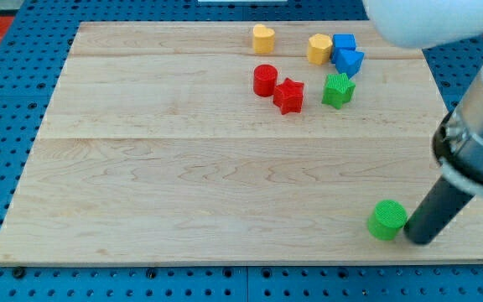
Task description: Separate the blue blocks from each other
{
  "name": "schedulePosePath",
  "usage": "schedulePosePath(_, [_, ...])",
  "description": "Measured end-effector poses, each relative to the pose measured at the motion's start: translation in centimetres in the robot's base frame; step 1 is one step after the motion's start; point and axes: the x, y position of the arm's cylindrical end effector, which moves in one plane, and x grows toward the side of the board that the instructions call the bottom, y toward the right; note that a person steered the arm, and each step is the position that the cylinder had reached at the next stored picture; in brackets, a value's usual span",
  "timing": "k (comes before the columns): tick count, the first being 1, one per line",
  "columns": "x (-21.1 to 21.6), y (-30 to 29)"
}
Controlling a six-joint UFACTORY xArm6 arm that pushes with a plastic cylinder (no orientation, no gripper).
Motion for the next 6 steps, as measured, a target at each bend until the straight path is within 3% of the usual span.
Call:
schedulePosePath(1, [-11.6,9.2])
schedulePosePath(2, [-23.7,12.6])
schedulePosePath(3, [-33.2,7.8])
schedulePosePath(4, [-34.0,-1.1])
schedulePosePath(5, [-32.8,-2.4])
schedulePosePath(6, [-27.1,-7.9])
